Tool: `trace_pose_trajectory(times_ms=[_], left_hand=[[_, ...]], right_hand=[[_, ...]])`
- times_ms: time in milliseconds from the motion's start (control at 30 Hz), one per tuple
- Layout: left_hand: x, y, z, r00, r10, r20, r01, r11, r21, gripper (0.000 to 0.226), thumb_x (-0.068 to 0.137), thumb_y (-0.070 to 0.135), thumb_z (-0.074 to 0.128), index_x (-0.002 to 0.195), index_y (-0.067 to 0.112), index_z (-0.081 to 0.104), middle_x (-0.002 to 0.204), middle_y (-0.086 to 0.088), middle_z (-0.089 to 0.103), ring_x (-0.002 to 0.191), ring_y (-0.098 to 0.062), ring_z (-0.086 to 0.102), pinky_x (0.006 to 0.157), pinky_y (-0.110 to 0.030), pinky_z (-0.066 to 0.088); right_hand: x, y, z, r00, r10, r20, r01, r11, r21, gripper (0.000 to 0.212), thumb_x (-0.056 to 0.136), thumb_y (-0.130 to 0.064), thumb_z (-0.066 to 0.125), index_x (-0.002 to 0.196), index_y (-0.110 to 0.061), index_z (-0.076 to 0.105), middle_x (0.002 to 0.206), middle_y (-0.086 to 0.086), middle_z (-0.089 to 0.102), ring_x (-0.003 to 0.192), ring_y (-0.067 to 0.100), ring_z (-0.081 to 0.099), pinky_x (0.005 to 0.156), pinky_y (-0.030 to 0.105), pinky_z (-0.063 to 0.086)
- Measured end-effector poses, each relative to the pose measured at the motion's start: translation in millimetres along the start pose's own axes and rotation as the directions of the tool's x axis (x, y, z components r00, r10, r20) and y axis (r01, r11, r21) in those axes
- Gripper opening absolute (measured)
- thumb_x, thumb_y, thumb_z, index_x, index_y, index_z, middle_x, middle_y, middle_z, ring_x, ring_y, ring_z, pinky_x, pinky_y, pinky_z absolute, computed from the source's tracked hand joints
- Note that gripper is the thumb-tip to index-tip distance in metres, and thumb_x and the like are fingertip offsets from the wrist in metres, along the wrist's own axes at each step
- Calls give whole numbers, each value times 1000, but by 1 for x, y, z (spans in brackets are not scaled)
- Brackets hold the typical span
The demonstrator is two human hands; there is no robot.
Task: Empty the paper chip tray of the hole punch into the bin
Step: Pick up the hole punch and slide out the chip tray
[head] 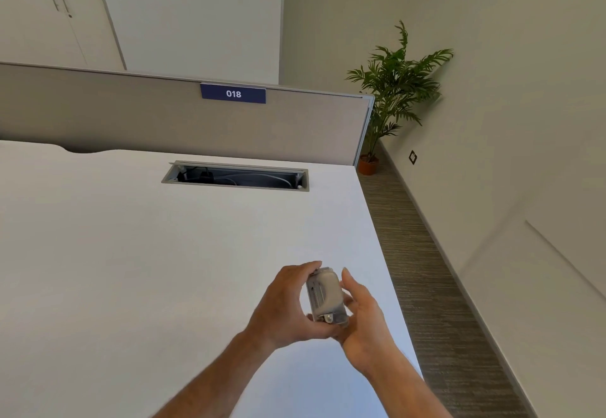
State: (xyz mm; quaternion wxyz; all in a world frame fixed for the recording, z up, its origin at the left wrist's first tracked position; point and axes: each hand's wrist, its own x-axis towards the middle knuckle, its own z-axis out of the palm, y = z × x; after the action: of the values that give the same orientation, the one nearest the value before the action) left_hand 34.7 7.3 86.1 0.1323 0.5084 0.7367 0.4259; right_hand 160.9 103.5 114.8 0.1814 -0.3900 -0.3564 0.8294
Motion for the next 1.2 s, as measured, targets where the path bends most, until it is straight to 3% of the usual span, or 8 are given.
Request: trace_pose_trajectory(times_ms=[67,167,367,433,533,600,933,1200], left_hand=[[0,0,0,1000,-14,-4,14,1000,10,101,56,57,91,141,29,45,131,18,53,120,0,48,93,0,32],[0,-1,2,999,-38,5,37,999,14,103,55,57,92,142,29,44,127,25,47,121,0,47,96,-4,34],[2,-3,0,985,-132,107,149,974,-173,115,50,52,97,146,35,36,140,26,45,131,0,44,108,-20,41],[4,-3,-3,964,-238,115,265,879,-397,109,52,48,96,144,36,39,140,17,51,126,-3,53,104,-29,50],[9,1,-5,830,-533,164,470,511,-720,57,77,49,82,123,22,62,122,-4,70,103,-19,71,88,-38,60],[12,2,-4,748,-615,250,544,353,-761,41,92,44,68,111,8,71,107,-11,76,92,-26,73,79,-37,58],[16,12,3,731,-623,278,517,240,-822,30,100,28,58,93,9,80,89,-10,76,84,-24,67,75,-34,50],[19,14,4,679,-654,335,509,90,-856,27,99,26,60,98,8,80,83,-7,76,75,-21,66,67,-32,48]], right_hand=[[-4,-3,0,997,-75,-25,73,993,-92,34,85,-34,74,96,-3,65,86,10,76,78,33,71,58,38,56],[-6,-7,3,996,-73,-50,61,977,-204,21,81,-19,78,76,-7,62,88,18,71,78,33,69,52,35,54],[-6,-11,2,998,-37,-60,27,986,-165,12,82,-8,75,83,0,66,73,15,73,64,32,72,54,40,58],[-5,-12,1,998,-23,-65,13,989,-147,16,81,-7,75,93,1,67,70,12,75,66,35,71,65,46,62],[-6,-12,1,998,-5,-70,-3,994,-108,17,81,-6,74,93,3,68,79,17,77,74,44,71,89,60,57],[-6,-11,3,998,-5,-70,-2,995,-97,19,81,-7,75,96,4,70,89,18,75,81,44,70,95,64,54],[-4,-9,4,1000,-12,16,13,998,-54,39,65,-12,79,100,2,67,74,12,78,91,40,67,98,62,51],[-2,-12,6,1000,-5,3,5,1000,-31,20,84,-8,72,102,-1,65,71,11,77,86,37,67,72,45,60]])
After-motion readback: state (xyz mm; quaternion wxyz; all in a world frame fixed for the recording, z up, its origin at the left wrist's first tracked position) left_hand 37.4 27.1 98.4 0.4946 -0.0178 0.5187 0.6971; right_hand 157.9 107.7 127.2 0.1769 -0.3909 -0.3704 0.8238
